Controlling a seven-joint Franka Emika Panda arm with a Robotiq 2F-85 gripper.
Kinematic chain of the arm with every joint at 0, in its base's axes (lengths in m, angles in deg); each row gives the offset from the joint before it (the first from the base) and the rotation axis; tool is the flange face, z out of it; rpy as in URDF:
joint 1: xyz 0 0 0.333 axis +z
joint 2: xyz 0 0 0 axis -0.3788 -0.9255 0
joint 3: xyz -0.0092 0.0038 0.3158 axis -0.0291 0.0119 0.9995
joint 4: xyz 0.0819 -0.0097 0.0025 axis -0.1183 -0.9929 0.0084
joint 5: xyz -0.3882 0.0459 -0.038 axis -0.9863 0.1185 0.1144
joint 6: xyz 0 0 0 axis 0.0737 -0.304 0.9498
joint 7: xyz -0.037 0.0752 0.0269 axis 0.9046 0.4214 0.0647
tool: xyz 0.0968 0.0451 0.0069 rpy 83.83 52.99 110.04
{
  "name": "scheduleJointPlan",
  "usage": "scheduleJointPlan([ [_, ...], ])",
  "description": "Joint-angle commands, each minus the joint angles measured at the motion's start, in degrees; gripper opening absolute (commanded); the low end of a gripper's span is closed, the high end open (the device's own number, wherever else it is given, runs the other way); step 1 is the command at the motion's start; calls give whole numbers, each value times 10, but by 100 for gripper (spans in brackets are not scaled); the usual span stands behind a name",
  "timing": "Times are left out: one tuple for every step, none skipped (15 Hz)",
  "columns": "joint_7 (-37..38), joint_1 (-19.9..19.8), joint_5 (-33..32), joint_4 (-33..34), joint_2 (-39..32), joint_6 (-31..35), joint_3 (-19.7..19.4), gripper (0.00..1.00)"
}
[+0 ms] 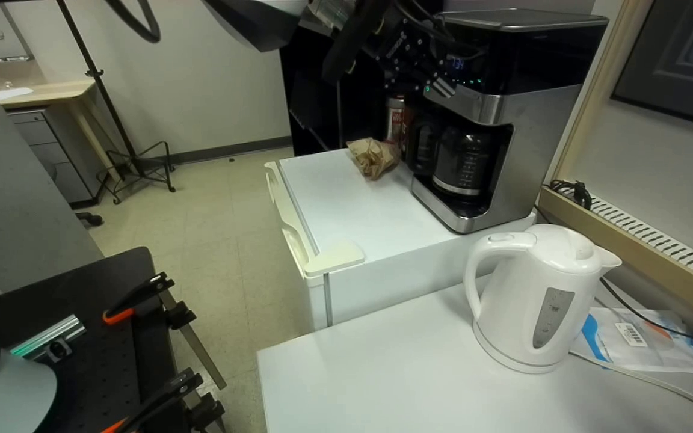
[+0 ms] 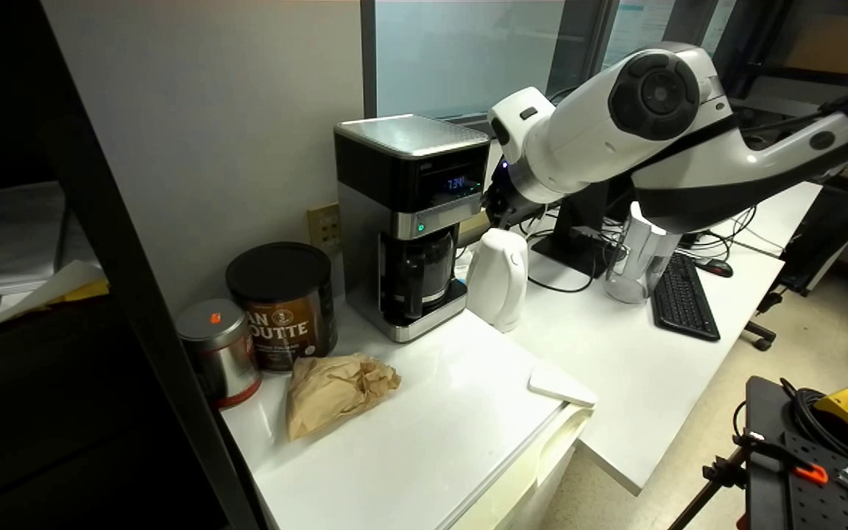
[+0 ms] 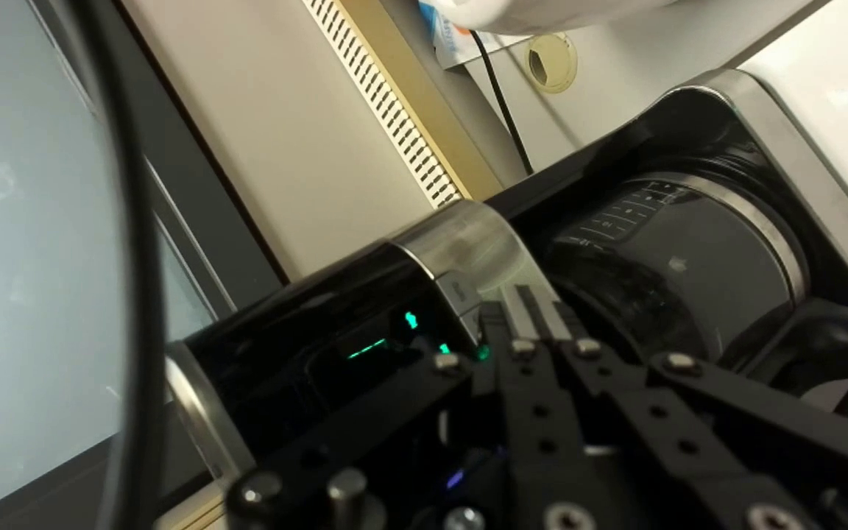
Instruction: Press a button on the coffee maker
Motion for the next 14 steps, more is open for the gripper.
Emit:
scheduleJointPlan([
  [16, 7, -19, 22, -19, 20, -10, 0],
  [16, 7, -19, 24, -21, 22, -10, 0],
  [18, -1, -23, 25, -23, 24, -3, 0],
  [19, -1, -24, 26, -25, 26, -3, 0],
  [20, -2, -26, 28, -27, 28, -3, 0],
  [21, -2, -28, 30, -29, 30, -3, 0],
  [24, -2, -31, 31, -31, 31, -4, 0],
  [28, -3, -36, 33, -33, 33, -4, 0],
  [33, -3, -42, 35, -34, 34, -5, 0],
  [35, -4, -45, 37, -36, 34, -5, 0],
  [42, -4, -55, 39, -37, 34, -5, 0],
  [48, -5, -62, 42, -38, 34, -5, 0],
  [51, -6, -65, 44, -40, 34, -5, 0],
  [55, -8, -70, 45, -41, 35, -5, 0],
])
